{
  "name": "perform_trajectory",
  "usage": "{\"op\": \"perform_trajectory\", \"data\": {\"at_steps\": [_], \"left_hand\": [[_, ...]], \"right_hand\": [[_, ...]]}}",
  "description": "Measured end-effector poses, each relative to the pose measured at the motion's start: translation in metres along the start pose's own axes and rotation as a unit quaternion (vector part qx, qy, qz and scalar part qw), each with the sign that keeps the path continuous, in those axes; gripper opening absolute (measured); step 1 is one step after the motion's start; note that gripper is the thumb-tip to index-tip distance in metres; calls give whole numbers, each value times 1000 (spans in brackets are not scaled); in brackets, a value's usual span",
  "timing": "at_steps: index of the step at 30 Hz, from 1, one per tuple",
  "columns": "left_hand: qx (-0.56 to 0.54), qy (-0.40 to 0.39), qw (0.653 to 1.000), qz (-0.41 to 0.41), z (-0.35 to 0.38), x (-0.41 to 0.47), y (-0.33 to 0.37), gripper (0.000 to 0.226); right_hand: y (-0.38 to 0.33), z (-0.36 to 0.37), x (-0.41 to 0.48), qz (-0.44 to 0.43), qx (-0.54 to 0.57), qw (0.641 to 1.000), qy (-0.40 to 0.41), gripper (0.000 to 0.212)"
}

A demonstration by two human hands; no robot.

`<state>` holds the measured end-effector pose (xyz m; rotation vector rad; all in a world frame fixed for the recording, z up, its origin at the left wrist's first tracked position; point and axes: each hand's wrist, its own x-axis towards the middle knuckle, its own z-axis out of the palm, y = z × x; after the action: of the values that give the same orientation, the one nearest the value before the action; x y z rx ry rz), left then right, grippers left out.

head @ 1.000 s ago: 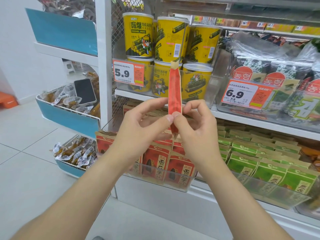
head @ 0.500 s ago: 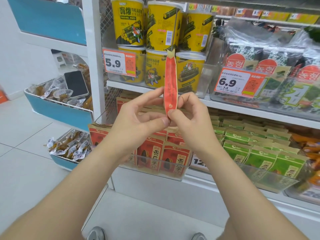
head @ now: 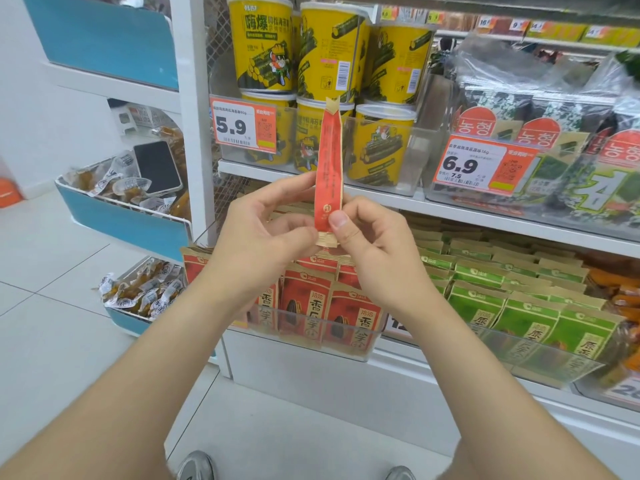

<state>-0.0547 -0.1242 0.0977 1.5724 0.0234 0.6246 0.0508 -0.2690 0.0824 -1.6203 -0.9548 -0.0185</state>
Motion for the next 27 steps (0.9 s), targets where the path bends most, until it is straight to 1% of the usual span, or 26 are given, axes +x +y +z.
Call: {"op": "perform_trajectory", "data": {"at_steps": [6,10,11,12,14,15,17,19,22,24,27], "left_hand": [[0,-12,1000,-5,-3,0,0,66],[12,-11,1000,-15,-4,2,-4,78],[7,-13,1000,-22,-4,2,-4,78],[-4,-13,999,-31,-4,2,-4,71],[-24,4,998,-53,-2,2,-3,44],[-18,21,998,-64,-2,1,-3,38],[16,45,996,-74,0,-1,-7,38],[49,40,996,-70,3,-2,-11,32],[51,29,995,-87,6,-1,-13,24],[40,28,994,-97,4,1,-11,22],[4,4,993,-119,-2,2,-5,22]], "right_hand": [[3,-5,3,23,28,999,-28,29],[4,-5,2,20,36,998,-39,27],[4,-5,1,19,29,998,-43,26],[3,-5,0,19,17,999,-48,25],[2,-4,-2,15,-11,998,-53,23],[1,-3,-3,5,-32,998,-48,19],[3,-1,-5,-25,-112,993,-24,16],[5,1,-6,-28,-188,982,-1,33],[1,3,-5,-16,-215,976,29,53],[-3,0,-4,3,-192,980,41,65],[-6,-11,-1,61,-88,994,35,85]]}}
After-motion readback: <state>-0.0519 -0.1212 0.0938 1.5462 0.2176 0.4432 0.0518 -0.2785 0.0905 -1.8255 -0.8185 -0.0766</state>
